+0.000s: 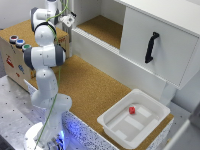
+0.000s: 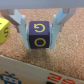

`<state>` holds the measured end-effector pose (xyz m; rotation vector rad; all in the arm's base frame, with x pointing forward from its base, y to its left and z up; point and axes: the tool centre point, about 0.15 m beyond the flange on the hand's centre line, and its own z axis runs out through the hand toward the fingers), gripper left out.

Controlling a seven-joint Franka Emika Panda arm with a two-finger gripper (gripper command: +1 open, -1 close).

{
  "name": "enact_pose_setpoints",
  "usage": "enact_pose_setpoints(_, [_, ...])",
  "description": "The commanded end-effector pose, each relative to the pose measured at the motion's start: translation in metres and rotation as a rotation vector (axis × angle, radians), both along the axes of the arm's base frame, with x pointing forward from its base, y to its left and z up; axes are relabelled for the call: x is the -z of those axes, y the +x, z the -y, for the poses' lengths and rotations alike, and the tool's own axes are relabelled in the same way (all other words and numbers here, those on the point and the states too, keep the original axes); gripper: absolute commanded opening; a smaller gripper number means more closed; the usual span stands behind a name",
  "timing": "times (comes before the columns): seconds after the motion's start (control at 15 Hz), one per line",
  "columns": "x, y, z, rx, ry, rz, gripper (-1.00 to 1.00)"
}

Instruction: Put the purple object on top of the drawer

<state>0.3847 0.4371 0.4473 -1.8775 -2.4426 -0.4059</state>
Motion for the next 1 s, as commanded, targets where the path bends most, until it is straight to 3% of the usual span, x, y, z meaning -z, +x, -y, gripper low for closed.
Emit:
enact_pose_setpoints(0.0, [0.006,0.028,-0.027,0.087,-0.129,-0.097,-1.0])
enact_pose_setpoints(0.13, [0.008,0.025,-0.023,0.134,-0.145,-0.062,-1.0])
enact_pose_setpoints(0.2, [0.008,0.023,-0.021,0.153,-0.147,-0.045,1.0])
enact_pose_setpoints(0.47, [-0.014,0.003,-0.01,0.198,-0.098,0.016,1.0])
enact_pose_setpoints(0.93, [-0.014,0.003,-0.01,0.198,-0.098,0.016,1.0])
